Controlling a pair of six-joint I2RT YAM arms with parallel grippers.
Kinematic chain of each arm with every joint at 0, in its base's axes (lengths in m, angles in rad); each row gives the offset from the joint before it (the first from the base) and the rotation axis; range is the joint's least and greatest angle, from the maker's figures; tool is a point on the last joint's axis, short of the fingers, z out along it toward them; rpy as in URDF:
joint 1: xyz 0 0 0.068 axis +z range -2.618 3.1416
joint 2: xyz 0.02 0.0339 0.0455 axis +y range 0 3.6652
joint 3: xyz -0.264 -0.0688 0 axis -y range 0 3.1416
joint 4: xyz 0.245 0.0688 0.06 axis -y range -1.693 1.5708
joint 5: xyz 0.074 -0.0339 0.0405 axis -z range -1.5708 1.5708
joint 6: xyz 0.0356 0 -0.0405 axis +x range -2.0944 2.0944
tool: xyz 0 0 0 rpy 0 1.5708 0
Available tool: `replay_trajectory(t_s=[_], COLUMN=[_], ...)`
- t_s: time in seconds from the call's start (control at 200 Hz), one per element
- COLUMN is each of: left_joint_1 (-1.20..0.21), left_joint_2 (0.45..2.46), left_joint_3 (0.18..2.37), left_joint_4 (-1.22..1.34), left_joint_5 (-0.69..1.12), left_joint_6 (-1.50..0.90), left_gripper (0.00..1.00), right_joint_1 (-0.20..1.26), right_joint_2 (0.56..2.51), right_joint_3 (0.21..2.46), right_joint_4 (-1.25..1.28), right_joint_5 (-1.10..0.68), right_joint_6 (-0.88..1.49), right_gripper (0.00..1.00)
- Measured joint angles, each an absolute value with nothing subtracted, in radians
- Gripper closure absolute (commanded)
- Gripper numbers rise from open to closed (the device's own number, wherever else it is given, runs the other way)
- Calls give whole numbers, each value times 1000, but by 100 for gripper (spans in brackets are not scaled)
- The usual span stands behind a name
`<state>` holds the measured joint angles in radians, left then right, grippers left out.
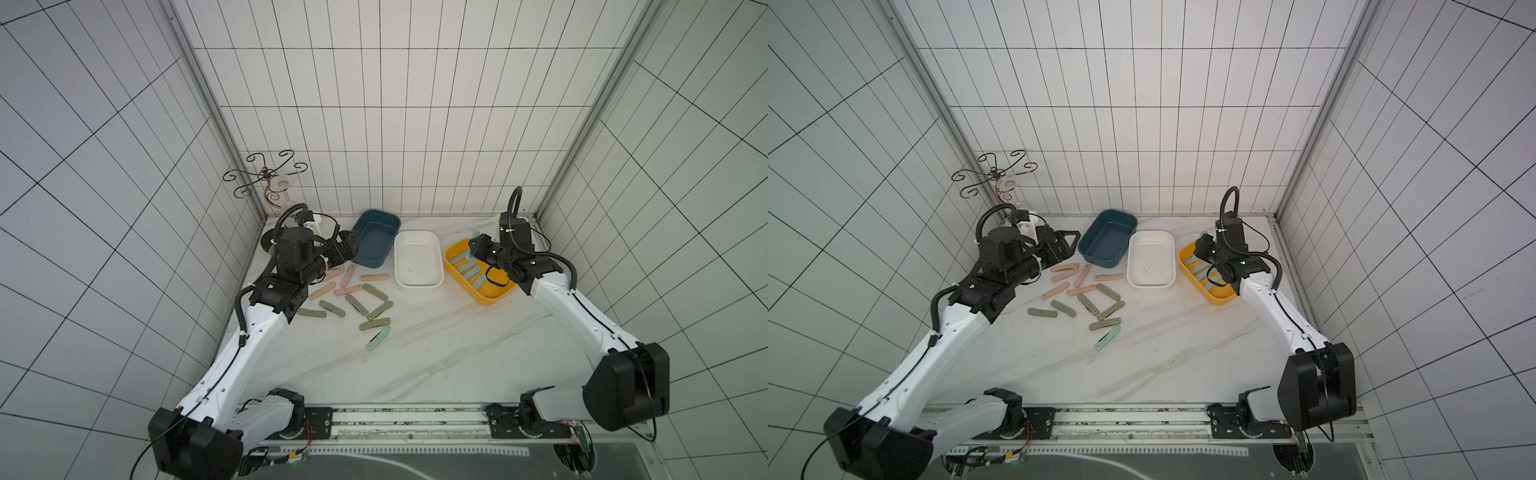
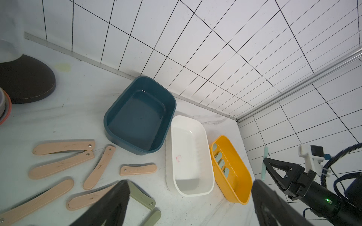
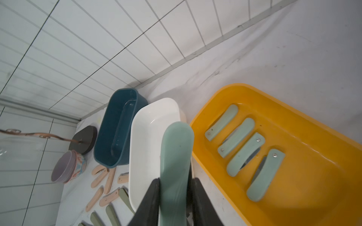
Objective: Place the fruit knives into the storage box by color
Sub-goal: Place the fruit knife in the storage box.
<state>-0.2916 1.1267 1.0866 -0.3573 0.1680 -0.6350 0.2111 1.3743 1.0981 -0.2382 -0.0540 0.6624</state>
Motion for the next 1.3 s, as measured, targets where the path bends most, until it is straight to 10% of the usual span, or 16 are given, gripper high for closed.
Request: replay_trajectory(t_s=[1.299], left_joint_1=[-333], left_joint_2=[1159], left_joint_3=[1077], left_joint_4=[-322], left_joint_5=[176], left_joint_6=[-636], left_gripper=[3], right_joint_1=[53], right_joint_2=[1652], right_joint_3=[966], right_joint_4=[-258], right_joint_5=[92], right_joint_6=[854], right_gripper=[71])
